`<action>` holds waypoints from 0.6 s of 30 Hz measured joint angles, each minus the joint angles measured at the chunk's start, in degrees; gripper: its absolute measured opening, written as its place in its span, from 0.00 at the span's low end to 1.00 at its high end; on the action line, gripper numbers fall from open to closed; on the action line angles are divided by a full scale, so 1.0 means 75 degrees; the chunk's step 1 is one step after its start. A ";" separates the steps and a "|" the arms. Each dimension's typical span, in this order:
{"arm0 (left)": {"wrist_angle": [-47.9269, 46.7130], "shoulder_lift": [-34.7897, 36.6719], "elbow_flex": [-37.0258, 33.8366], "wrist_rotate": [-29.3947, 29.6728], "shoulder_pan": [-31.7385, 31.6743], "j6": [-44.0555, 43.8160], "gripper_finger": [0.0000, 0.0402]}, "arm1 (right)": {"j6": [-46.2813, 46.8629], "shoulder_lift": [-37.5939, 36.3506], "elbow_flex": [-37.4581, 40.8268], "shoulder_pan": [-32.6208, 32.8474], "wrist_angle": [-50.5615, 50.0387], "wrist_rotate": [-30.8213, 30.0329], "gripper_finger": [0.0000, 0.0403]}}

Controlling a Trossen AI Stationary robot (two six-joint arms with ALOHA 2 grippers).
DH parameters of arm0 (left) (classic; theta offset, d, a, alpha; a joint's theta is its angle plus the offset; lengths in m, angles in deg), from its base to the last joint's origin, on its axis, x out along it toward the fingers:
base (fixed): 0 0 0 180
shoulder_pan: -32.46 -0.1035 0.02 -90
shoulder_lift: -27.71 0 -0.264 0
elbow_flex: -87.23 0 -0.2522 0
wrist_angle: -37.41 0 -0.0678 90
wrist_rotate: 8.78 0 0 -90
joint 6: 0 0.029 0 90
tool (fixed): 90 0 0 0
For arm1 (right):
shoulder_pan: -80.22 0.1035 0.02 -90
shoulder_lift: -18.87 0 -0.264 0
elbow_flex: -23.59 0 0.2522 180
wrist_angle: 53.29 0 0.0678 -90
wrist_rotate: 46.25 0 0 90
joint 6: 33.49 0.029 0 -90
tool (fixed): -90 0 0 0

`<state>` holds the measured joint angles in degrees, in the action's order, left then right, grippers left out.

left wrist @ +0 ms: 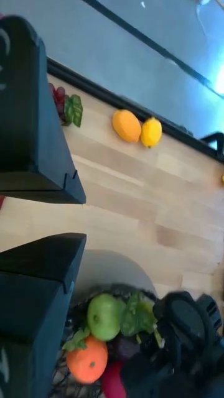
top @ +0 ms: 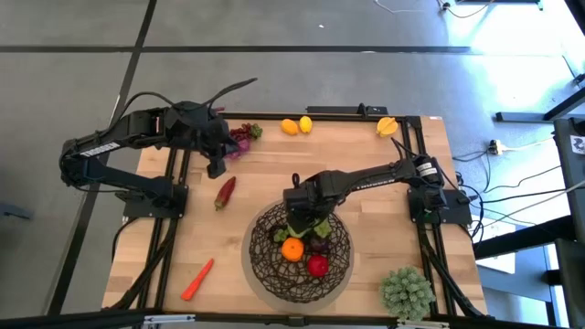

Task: Build produce basket
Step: Put the green grapes into the mesh basket

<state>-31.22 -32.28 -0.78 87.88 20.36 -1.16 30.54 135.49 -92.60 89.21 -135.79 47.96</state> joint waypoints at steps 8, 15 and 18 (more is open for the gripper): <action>0.0000 -0.0001 0.0000 -0.0767 0.0000 0.0234 0.19 | -0.0003 0.0000 0.0003 0.0000 0.0018 0.0055 0.49; 0.0000 0.0000 0.0000 -0.0854 0.0000 0.0234 0.19 | 0.0000 0.0000 0.0003 0.0007 0.0045 0.0261 0.49; 0.0000 0.0000 0.0000 -0.0852 0.0000 0.0234 0.19 | -0.0003 0.0000 0.0003 0.0078 0.0048 0.0260 0.49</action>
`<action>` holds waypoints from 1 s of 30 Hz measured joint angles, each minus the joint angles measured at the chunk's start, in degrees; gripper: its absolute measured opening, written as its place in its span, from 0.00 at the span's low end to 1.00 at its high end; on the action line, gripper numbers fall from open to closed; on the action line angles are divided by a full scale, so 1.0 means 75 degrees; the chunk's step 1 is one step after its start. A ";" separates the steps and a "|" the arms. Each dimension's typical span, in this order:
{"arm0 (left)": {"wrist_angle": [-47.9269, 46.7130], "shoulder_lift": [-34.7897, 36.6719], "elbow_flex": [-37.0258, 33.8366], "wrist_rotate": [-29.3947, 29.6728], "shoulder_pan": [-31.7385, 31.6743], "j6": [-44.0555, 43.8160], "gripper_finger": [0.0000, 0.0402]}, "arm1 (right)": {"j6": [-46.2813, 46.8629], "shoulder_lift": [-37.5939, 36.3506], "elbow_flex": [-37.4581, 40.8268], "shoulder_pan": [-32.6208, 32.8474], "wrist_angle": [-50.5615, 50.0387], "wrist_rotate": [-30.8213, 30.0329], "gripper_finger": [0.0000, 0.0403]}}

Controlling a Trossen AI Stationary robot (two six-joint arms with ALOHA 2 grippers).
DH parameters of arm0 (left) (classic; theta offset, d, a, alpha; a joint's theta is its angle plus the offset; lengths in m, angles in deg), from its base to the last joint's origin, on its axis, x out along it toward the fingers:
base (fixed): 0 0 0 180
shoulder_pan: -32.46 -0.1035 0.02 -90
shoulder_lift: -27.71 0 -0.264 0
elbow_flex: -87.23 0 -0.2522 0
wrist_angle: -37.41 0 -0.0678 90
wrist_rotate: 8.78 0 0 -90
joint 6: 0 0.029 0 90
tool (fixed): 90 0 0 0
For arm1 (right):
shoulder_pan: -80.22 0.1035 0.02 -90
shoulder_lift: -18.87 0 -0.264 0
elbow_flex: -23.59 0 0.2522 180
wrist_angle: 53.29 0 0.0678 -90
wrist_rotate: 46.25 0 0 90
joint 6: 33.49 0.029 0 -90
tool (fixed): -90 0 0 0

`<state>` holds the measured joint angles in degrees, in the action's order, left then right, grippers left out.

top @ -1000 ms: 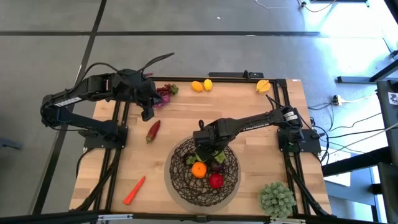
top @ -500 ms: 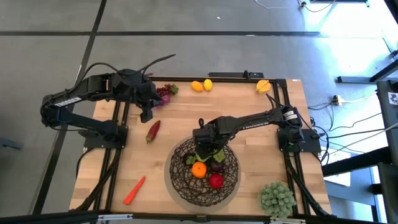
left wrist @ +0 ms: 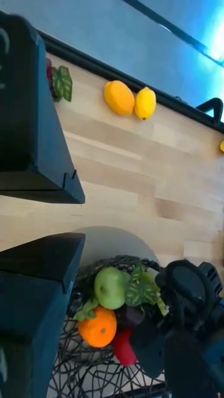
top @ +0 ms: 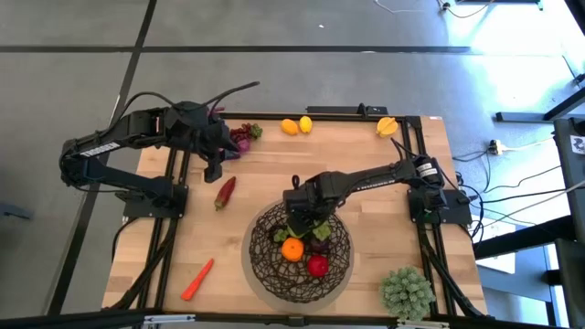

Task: Build produce basket
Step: Put the green grapes into the mesh basket

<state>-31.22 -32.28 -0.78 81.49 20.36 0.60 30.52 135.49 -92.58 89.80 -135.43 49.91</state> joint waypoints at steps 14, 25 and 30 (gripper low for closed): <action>-0.0002 0.0000 0.0000 0.0001 0.0000 0.0001 0.19 | -0.0208 0.0000 0.0000 -0.0029 0.0000 -0.0064 0.40; -0.0003 -0.0003 0.0000 0.0006 0.0000 0.0006 0.19 | -0.0207 0.0000 0.0000 -0.0064 0.0000 -0.0028 0.48; -0.0003 0.0000 0.0000 0.0007 0.0000 0.0013 0.19 | -0.0049 0.0000 0.0169 -0.0061 0.0139 -0.0041 0.55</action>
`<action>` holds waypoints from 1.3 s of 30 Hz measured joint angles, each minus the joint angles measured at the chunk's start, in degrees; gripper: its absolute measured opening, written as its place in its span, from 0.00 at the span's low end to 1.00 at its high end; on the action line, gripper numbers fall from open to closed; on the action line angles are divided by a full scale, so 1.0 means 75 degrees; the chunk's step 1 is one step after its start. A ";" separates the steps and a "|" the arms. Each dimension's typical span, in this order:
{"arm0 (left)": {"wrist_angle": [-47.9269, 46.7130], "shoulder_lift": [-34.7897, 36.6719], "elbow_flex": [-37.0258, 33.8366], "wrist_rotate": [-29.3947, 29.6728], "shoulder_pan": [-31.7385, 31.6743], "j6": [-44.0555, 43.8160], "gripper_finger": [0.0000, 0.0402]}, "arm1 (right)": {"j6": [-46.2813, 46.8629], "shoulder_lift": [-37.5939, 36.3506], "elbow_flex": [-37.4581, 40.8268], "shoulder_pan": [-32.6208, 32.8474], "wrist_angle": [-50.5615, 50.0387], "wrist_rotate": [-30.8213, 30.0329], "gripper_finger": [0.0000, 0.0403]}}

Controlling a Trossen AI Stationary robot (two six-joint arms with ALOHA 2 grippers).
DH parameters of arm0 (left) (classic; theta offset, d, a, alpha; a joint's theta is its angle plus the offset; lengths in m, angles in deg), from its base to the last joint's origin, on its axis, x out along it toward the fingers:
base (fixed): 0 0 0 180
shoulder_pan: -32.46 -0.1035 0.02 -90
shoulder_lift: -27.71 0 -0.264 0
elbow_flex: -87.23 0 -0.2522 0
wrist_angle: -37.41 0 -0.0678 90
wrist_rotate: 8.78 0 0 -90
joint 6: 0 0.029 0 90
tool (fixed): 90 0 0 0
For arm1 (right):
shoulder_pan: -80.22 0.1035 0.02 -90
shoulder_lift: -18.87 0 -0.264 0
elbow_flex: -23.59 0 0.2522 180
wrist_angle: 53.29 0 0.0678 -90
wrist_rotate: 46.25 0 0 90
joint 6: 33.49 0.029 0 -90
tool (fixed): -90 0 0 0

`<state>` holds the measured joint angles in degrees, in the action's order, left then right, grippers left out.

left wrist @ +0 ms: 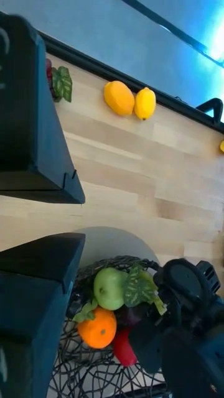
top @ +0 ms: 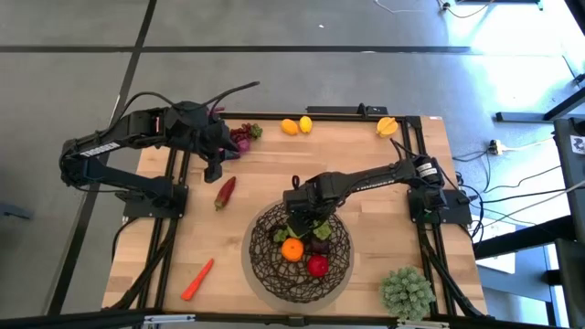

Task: Build produce basket
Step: Put the green grapes into the mesh basket

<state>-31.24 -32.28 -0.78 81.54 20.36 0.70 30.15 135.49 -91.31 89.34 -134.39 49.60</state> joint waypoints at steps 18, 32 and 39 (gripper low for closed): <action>-0.0005 -0.0001 0.0000 0.0003 0.0001 -0.0001 0.19 | -0.0340 -0.0003 -0.0429 -0.0050 -0.0177 0.0178 0.56; -0.0309 0.0000 0.0000 0.0001 0.0000 -0.0004 0.19 | -0.0563 0.0003 -0.0192 -0.0052 -0.0115 -0.0110 0.55; -0.0312 0.0000 0.0000 0.0003 0.0000 -0.0004 0.19 | -0.0712 0.0003 -0.0192 -0.0052 0.0054 -0.0108 0.47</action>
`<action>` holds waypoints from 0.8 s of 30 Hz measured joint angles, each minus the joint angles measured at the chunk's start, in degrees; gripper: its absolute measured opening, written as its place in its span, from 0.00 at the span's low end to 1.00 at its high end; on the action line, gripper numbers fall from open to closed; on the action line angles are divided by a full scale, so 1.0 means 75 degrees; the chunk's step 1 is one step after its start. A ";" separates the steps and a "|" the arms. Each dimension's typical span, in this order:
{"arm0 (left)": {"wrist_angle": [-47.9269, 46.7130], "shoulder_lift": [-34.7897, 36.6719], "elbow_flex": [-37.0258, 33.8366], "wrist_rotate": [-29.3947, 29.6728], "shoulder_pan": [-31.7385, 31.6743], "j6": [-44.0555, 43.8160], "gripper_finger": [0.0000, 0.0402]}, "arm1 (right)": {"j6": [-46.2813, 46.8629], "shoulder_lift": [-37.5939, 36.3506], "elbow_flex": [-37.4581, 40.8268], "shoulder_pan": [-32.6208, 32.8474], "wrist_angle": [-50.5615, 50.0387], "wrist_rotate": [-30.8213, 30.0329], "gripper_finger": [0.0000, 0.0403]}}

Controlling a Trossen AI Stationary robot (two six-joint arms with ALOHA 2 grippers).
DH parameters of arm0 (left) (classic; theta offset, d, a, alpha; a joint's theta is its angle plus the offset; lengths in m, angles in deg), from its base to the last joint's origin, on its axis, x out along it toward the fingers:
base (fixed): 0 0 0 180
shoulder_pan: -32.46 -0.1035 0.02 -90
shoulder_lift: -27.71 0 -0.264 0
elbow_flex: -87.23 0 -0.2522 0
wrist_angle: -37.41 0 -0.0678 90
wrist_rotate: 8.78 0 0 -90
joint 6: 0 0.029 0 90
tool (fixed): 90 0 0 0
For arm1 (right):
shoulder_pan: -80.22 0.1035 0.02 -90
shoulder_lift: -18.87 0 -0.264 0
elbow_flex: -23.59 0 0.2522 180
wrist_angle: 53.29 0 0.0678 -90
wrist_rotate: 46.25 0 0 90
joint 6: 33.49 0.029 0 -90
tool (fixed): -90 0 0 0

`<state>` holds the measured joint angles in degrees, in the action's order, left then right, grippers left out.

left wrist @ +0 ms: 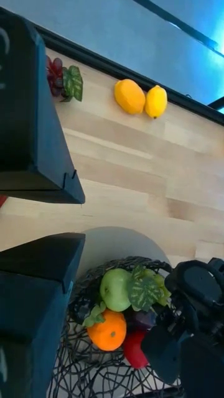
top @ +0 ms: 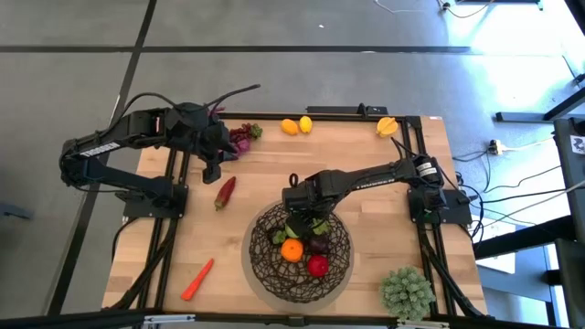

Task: Build produce basket
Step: Put the green grapes into the mesh basket

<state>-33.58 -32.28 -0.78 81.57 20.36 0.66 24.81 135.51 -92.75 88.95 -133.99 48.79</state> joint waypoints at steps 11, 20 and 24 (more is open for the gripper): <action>0.0000 -0.0002 0.0000 0.0001 0.0000 -0.0003 0.19 | -0.0298 0.0000 0.0000 -0.0052 0.0119 -0.0022 0.52; 0.0000 -0.0002 0.0000 0.0001 0.0000 -0.0003 0.19 | -0.0503 0.0000 -0.0057 -0.0076 0.0195 0.0018 0.55; -0.0007 -0.0001 -0.0001 -0.0001 0.0001 -0.0009 0.19 | -0.0409 0.0000 -0.0114 0.0019 0.0260 -0.0782 0.55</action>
<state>-33.63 -32.28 -0.78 81.56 20.37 0.60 21.74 135.51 -93.60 89.09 -132.04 42.92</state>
